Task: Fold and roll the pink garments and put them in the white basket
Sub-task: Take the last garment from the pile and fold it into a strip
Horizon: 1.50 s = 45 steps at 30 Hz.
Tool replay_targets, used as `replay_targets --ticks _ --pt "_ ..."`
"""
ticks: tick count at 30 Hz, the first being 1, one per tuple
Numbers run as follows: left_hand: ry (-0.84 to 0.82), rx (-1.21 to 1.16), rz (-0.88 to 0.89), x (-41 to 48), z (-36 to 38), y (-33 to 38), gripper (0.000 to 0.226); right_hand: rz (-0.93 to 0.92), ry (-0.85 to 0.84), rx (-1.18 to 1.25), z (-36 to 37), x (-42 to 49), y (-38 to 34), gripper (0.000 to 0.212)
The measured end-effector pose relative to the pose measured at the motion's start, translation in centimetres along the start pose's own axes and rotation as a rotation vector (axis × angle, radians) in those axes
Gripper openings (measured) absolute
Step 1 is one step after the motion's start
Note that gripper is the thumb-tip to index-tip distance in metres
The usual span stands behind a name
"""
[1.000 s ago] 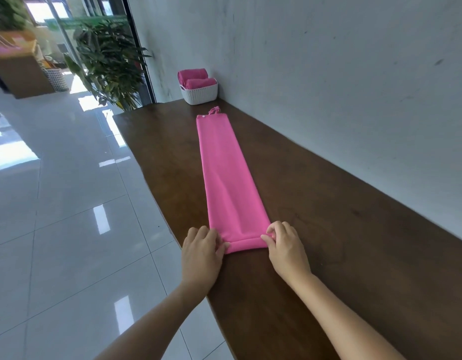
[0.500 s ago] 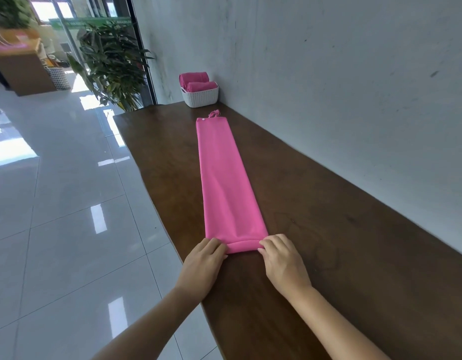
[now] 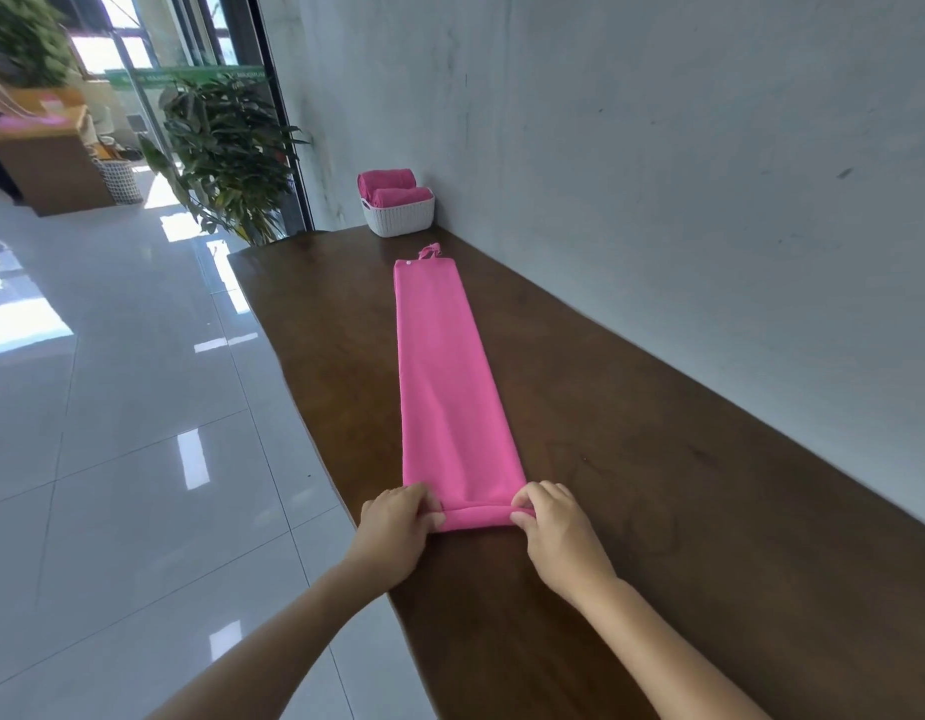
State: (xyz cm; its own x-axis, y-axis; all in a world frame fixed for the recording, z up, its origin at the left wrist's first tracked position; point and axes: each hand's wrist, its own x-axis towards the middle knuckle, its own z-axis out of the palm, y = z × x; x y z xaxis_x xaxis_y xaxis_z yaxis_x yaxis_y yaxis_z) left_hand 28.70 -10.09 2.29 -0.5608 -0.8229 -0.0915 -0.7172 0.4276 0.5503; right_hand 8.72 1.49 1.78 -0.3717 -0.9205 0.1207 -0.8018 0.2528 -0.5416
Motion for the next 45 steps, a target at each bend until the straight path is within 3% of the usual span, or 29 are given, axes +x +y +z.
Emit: replay_targets --ticks 4,7,9,12,14,20,24,28,32,41,45 --pt "-0.132 -0.137 -0.119 -0.7 -0.8 -0.4 0.009 0.016 -0.101 0.038 -0.1 -1.1 -0.4 0.005" --pt "-0.053 -0.114 -0.131 -1.2 -0.6 0.0 0.009 0.088 -0.11 0.109 0.1 -1.1 -0.6 0.006" --pt "0.189 0.086 0.012 -1.8 -0.1 0.4 0.011 0.164 -0.092 0.183 0.3 -0.7 -0.9 0.007" --pt "0.46 0.354 0.387 -3.0 1.7 0.2 0.01 0.222 -0.041 0.23 0.8 -0.3 -1.2 0.011" --pt "0.49 0.385 0.505 -3.5 2.7 -0.2 0.015 0.208 0.019 0.19 1.0 -0.2 -1.4 0.014" --pt "0.49 0.373 0.543 -3.3 2.9 -1.3 0.028 0.011 0.165 -0.186 1.4 0.1 -2.1 0.007" --pt "0.47 0.371 0.491 -1.9 2.7 -1.3 0.022 -0.235 0.28 -0.424 2.1 -0.3 -1.6 0.012" --pt "0.416 0.305 0.36 -1.3 2.6 -1.1 0.026 -0.368 0.228 -0.424 2.0 -0.6 -0.7 0.017" --pt "0.279 0.265 0.267 -0.4 1.8 -0.8 0.037 -0.337 0.137 -0.362 1.6 -0.1 -0.4 0.02" --pt "-0.182 0.087 -0.012 1.4 -2.2 0.2 0.017 -0.028 -0.172 0.019 -0.2 2.1 -1.6 0.006" --pt "-0.207 -0.048 -0.095 1.4 -2.7 -0.2 0.016 0.03 -0.258 0.079 -0.2 2.0 -1.6 0.007"
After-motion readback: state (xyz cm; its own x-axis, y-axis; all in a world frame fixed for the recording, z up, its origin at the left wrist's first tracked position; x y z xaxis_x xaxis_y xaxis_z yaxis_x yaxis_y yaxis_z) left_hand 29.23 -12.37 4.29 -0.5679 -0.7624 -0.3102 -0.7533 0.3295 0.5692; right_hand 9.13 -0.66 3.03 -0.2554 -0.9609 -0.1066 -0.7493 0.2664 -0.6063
